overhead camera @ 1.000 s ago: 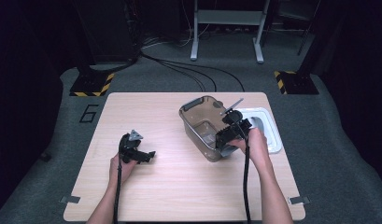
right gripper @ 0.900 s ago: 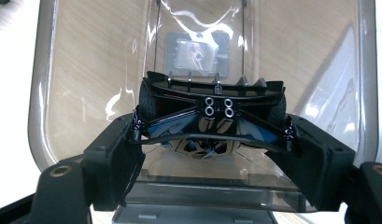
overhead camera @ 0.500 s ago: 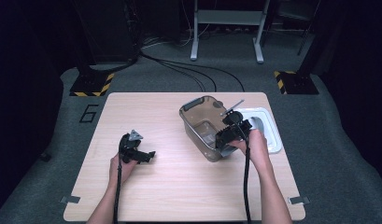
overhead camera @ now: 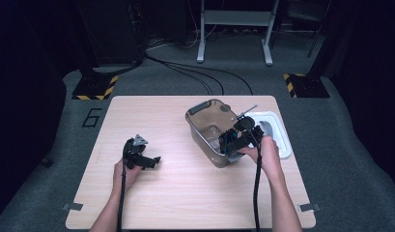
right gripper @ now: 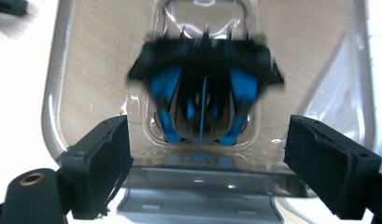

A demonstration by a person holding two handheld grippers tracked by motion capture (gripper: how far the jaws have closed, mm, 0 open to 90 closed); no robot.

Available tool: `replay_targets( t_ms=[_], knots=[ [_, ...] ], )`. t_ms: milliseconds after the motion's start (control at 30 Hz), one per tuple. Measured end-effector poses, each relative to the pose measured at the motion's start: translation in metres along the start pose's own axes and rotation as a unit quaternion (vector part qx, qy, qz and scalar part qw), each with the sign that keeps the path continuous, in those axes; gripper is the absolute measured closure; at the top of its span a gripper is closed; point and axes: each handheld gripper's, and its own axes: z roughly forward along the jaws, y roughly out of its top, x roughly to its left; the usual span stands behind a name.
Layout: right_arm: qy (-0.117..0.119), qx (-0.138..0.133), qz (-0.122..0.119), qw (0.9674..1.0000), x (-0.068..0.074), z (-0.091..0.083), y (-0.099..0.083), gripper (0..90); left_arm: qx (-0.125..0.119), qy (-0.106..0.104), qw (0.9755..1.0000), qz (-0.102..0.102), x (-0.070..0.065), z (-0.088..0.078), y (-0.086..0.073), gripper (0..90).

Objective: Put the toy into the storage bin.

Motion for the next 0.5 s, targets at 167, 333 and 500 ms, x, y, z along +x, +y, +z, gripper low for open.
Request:
replay_targets(
  t_ms=[167,333,500],
  knots=[
    [-0.006,-0.044,0.014,0.9989,-0.009,-0.019,-0.013,3.6,0.000,0.000,1.0000,0.000,0.000,0.000,0.000,0.2],
    [-0.019,-0.082,0.040,0.9957,-0.025,-0.034,-0.027,0.0,0.000,0.000,1.0000,0.001,0.000,0.000,0.000,0.3],
    [-0.032,-0.106,0.062,0.9919,-0.041,-0.040,-0.040,0.0,0.000,0.001,1.0000,0.002,0.000,0.000,0.000,0.3]
  ],
)
